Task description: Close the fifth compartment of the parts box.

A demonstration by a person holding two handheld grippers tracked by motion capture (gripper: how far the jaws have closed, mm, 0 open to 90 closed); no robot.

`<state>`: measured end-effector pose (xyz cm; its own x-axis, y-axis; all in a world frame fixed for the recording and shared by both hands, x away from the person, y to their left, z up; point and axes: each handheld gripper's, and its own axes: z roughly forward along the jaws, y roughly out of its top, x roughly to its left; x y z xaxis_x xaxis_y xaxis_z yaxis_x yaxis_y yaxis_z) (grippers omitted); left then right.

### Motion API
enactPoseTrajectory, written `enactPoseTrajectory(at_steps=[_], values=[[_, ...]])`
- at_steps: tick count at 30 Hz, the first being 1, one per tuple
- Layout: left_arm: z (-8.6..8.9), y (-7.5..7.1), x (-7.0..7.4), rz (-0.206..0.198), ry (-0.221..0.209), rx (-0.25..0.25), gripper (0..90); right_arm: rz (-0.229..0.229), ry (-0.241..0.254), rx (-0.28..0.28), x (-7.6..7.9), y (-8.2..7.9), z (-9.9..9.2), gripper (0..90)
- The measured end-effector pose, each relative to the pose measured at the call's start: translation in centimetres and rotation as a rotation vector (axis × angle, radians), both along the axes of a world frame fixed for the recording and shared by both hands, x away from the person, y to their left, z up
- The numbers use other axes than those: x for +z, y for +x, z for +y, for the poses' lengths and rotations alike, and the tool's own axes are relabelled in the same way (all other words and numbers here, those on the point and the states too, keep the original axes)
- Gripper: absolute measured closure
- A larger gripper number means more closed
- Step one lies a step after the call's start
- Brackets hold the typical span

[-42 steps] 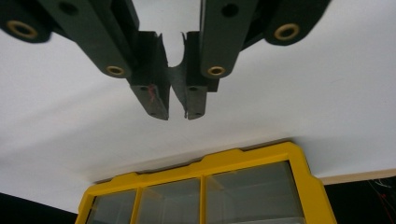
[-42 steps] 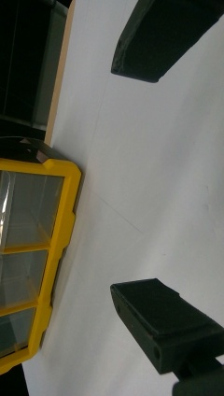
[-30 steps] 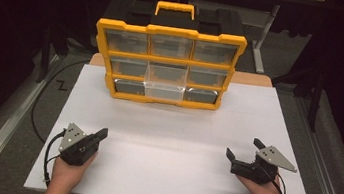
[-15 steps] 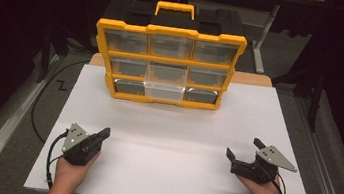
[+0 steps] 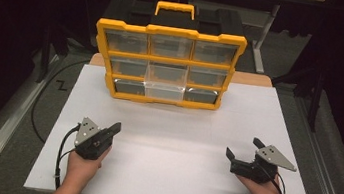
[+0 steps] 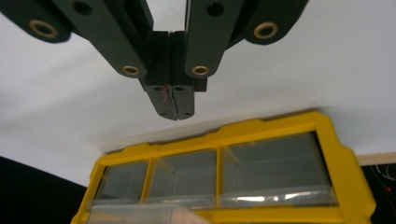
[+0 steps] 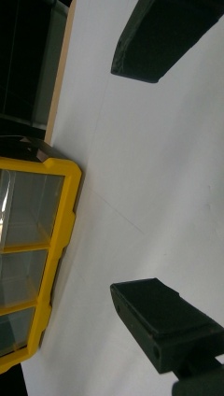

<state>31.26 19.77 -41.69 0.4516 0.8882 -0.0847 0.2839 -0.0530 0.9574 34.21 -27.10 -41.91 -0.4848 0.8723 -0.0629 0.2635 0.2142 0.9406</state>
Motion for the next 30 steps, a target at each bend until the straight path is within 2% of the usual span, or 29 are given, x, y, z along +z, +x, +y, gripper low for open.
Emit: enactPoseTrajectory(at_steps=[5, 7, 12, 22, 30], values=[[-1.5, 0.8, 0.9, -0.016, -0.012, -0.015, 89.6, -0.006, 0.000, 0.004, 0.1, -0.1, 0.0, 1.2], [-2.1, 1.3, 1.3, -0.006, -0.010, -0.017, 89.6, -0.005, -0.001, 0.004, 0.1, -0.1, 0.0, 1.3], [-3.3, 2.2, 1.9, -0.025, -0.008, -0.024, 89.7, -0.002, 0.009, 0.002, 0.0, 0.0, -0.1, 1.2], [-4.5, 3.2, 2.9, -0.047, -0.017, -0.016, 89.7, 0.000, 0.012, 0.007, 0.0, 0.1, -0.1, 1.3], [-5.1, 4.3, 3.4, -0.036, -0.009, -0.022, 89.8, -0.004, 0.007, 0.010, 0.0, 0.0, -0.1, 1.6]])
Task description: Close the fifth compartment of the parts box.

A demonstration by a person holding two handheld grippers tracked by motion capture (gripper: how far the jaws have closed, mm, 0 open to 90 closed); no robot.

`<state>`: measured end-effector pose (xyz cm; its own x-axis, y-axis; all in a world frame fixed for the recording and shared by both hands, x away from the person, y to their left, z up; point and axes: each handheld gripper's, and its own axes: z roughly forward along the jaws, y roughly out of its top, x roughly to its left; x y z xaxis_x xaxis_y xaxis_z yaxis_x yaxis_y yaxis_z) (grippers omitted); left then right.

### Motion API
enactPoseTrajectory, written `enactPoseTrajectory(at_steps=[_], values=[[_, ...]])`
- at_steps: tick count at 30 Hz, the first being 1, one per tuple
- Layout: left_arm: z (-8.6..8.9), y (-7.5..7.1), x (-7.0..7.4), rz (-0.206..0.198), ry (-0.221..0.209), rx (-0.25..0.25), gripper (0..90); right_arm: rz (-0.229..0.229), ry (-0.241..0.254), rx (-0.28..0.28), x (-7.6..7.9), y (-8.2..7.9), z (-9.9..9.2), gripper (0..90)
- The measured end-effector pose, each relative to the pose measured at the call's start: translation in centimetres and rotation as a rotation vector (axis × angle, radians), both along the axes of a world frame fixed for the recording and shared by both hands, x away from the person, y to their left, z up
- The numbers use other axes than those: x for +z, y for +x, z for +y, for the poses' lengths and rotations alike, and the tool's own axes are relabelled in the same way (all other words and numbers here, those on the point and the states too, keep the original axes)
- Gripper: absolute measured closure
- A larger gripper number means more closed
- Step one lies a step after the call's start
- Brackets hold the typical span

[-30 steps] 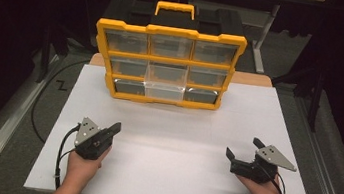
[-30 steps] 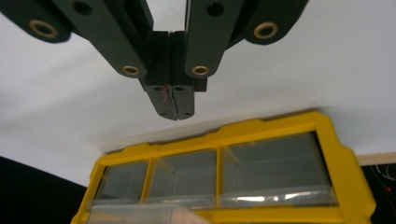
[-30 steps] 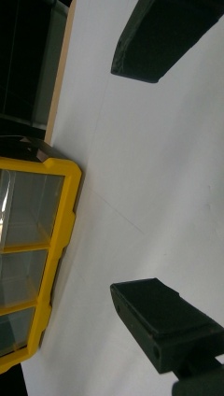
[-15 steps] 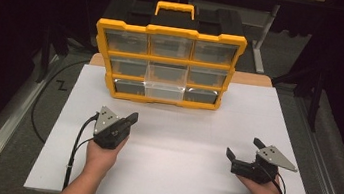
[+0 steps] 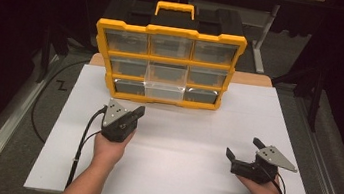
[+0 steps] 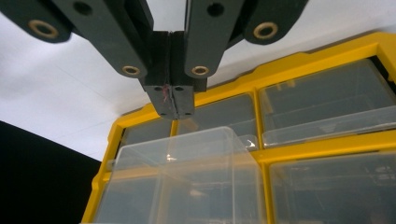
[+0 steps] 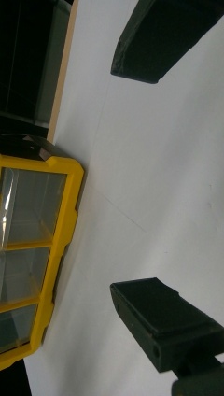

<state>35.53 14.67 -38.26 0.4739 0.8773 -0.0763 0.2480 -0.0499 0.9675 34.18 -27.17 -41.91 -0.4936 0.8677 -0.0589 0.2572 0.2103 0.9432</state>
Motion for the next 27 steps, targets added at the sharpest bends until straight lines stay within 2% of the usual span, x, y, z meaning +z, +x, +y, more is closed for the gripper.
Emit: enactPoseTrajectory(at_steps=[8, 18, 27], values=[[-0.3, 0.3, 0.1, 0.004, -0.018, 0.003, 89.8, 0.002, 0.002, -0.002, 0.0, 0.0, -0.1, 1.6], [-1.2, 0.6, 0.3, 0.008, 0.001, -0.016, 89.8, 0.006, 0.000, 0.006, 0.1, -0.1, -0.1, 1.6], [-1.9, 1.3, 0.9, 0.002, 0.000, -0.010, 89.8, 0.001, -0.008, 0.020, 0.2, -0.1, 0.1, 1.6]])
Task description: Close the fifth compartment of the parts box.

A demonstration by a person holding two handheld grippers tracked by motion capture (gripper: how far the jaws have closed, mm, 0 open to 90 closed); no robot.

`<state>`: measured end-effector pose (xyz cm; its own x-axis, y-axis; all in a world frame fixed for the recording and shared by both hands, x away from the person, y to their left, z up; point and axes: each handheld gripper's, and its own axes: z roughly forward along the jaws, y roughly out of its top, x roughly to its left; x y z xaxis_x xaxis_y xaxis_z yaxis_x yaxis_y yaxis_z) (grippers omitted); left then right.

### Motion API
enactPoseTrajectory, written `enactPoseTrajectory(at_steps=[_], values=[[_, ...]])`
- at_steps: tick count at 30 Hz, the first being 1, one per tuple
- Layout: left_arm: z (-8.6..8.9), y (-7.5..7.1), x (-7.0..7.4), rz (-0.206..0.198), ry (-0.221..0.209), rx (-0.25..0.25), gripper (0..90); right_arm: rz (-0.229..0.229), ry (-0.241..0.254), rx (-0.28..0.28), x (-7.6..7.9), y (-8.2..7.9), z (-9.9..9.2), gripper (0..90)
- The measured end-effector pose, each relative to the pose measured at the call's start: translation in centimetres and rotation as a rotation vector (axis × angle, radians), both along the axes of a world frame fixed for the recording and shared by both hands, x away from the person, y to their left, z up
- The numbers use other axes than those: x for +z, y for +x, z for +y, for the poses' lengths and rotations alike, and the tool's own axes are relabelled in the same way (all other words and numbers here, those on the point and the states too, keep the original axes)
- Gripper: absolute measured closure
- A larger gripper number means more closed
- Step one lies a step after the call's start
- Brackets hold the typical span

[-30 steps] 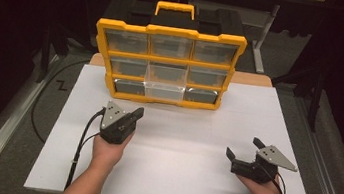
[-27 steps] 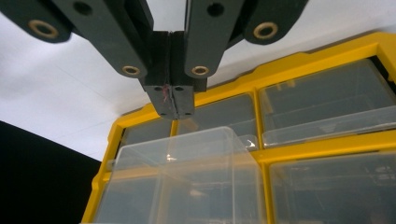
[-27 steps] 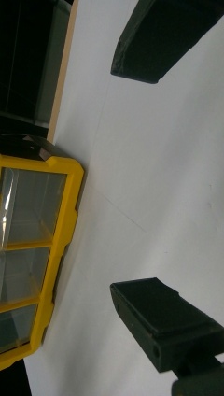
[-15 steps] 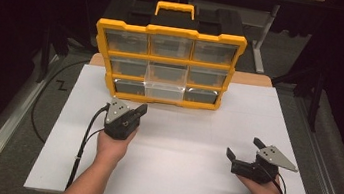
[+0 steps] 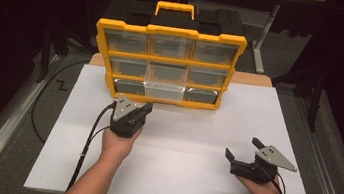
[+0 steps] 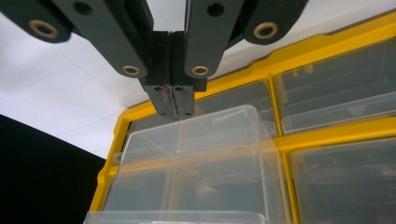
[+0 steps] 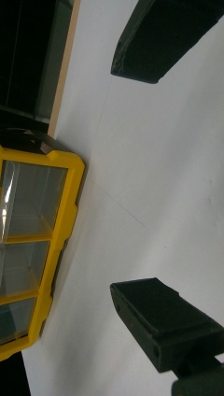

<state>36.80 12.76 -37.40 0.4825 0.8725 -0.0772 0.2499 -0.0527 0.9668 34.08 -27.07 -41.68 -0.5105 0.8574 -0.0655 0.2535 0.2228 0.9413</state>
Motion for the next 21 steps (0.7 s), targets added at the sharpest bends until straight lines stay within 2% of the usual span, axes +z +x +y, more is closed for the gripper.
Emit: enactPoseTrajectory(at_steps=[21], values=[[-2.0, 3.0, 2.7, -0.044, 0.007, 0.003, 89.8, 0.002, -0.001, -0.002, 0.1, 0.0, 0.1, 1.5]])
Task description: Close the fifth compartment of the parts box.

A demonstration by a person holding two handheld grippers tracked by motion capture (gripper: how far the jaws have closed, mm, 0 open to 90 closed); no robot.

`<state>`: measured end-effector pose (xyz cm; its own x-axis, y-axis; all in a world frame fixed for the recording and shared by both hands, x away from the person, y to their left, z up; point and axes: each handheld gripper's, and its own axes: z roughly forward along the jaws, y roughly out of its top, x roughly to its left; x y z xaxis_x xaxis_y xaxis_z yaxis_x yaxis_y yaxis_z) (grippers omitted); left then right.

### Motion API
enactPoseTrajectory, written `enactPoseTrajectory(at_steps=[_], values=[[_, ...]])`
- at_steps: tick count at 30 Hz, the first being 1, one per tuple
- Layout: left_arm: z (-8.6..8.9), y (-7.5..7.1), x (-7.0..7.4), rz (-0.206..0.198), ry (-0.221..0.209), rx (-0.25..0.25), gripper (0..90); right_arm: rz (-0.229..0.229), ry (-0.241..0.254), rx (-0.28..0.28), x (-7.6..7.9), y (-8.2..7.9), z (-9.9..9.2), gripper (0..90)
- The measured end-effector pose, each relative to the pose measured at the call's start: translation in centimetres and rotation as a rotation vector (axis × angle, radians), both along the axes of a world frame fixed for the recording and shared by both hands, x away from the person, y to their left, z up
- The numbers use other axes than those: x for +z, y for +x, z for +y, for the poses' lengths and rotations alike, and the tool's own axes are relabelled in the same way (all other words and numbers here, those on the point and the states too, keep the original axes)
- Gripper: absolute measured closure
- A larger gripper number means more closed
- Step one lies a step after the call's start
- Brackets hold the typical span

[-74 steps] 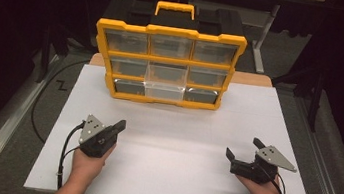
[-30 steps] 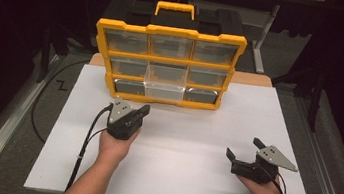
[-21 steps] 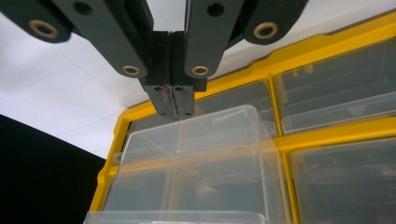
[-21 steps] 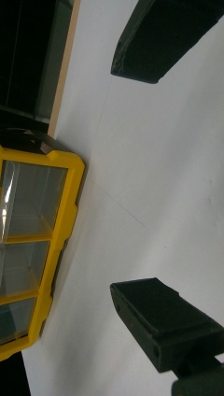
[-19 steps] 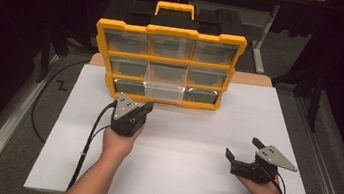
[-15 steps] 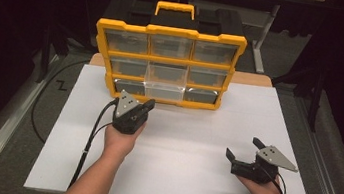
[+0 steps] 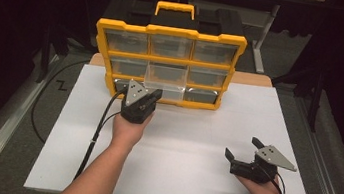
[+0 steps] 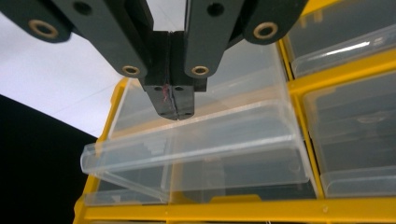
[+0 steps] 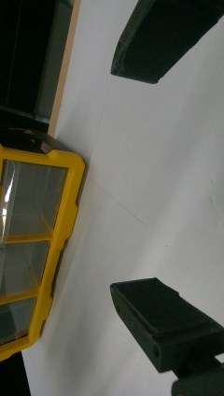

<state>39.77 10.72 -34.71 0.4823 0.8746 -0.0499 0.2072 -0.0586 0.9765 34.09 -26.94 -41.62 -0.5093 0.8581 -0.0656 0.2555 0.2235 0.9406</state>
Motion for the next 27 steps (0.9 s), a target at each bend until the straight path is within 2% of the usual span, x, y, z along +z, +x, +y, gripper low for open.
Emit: enactPoseTrajectory(at_steps=[8, 27], values=[[-0.6, 0.5, 0.5, -0.010, 0.004, 0.005, 89.7, -0.005, 0.005, -0.005, 0.0, 0.0, -0.1, 1.5], [-0.8, 1.7, 0.5, 0.001, 0.006, 0.026, 89.8, 0.005, 0.016, -0.010, 0.0, 0.1, -0.1, 1.6]])
